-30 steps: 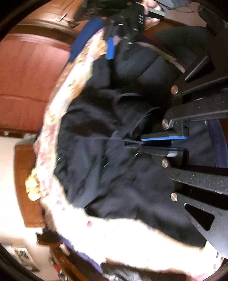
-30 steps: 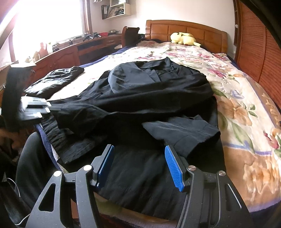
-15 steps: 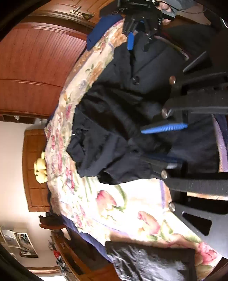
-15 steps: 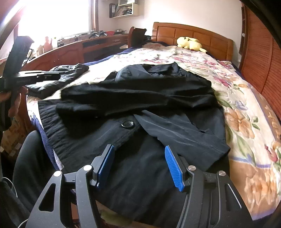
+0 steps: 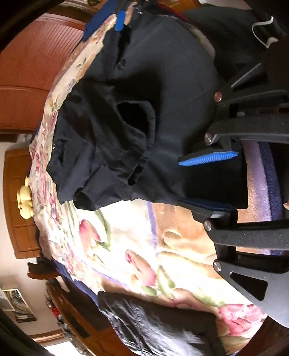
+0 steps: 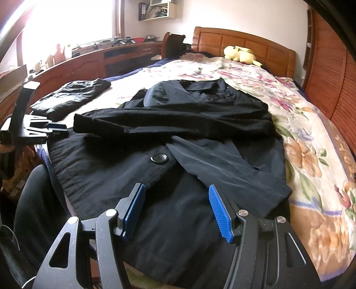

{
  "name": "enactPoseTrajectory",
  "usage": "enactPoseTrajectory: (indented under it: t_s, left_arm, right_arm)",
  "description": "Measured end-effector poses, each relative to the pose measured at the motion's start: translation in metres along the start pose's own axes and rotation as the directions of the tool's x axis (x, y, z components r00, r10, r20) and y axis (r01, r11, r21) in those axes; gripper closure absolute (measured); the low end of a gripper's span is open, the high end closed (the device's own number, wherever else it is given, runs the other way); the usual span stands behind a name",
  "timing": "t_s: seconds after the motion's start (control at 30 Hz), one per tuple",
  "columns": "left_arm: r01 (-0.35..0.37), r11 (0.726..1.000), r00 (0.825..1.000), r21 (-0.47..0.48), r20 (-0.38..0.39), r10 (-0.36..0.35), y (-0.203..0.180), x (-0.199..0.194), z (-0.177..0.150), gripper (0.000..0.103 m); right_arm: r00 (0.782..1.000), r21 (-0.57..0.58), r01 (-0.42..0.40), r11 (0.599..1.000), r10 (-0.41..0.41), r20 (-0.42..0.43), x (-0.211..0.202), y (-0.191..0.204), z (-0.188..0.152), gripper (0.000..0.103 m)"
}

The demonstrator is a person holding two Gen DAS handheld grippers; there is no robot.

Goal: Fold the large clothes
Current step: 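Fold the held coat side inward with the left tool and open it, then grasp the coat hem edge with both tools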

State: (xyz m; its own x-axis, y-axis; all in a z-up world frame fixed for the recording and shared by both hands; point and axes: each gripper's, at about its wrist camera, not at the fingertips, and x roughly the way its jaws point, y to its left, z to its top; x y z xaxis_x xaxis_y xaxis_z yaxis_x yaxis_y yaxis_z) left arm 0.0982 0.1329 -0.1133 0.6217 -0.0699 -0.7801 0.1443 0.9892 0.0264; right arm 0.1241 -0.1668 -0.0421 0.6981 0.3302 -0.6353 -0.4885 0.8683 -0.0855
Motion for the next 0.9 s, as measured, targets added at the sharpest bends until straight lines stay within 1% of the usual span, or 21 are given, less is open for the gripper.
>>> enactPoseTrajectory:
  t_s: [0.07, 0.23, 0.27, 0.47, 0.73, 0.9]
  left_arm:
    - [-0.016, 1.0, 1.0, 0.009, 0.01, 0.016, -0.002, 0.002, -0.001, 0.072]
    - [-0.03, 0.999, 1.0, -0.014, 0.006, 0.03, 0.003, 0.012, 0.003, 0.071]
    - [-0.042, 0.999, 0.999, -0.017, -0.001, 0.042, 0.005, 0.016, 0.004, 0.071]
    - [-0.04, 0.998, 0.999, -0.053, -0.039, 0.038, 0.013, 0.032, 0.01, 0.071]
    - [-0.037, 0.998, 0.997, -0.056, -0.072, 0.033, 0.022, 0.051, 0.017, 0.07]
    - [-0.05, 0.998, 0.991, -0.039, -0.125, 0.045, 0.024, 0.065, 0.027, 0.066]
  right_arm:
    - [1.0, 0.009, 0.009, 1.0, -0.009, -0.009, -0.003, -0.003, -0.005, 0.041]
    - [0.999, 0.034, 0.037, 0.999, -0.036, -0.037, -0.01, -0.011, -0.016, 0.041]
    - [0.998, 0.041, 0.042, 0.998, -0.041, -0.04, -0.011, -0.013, -0.019, 0.041]
    - [0.997, 0.079, 0.061, 0.995, -0.057, -0.053, -0.018, -0.023, -0.028, 0.041]
    - [0.997, 0.079, 0.065, 0.995, -0.061, -0.051, -0.02, -0.022, -0.03, 0.041]
    - [0.997, 0.082, 0.072, 0.994, -0.069, -0.048, -0.023, -0.029, -0.033, 0.041]
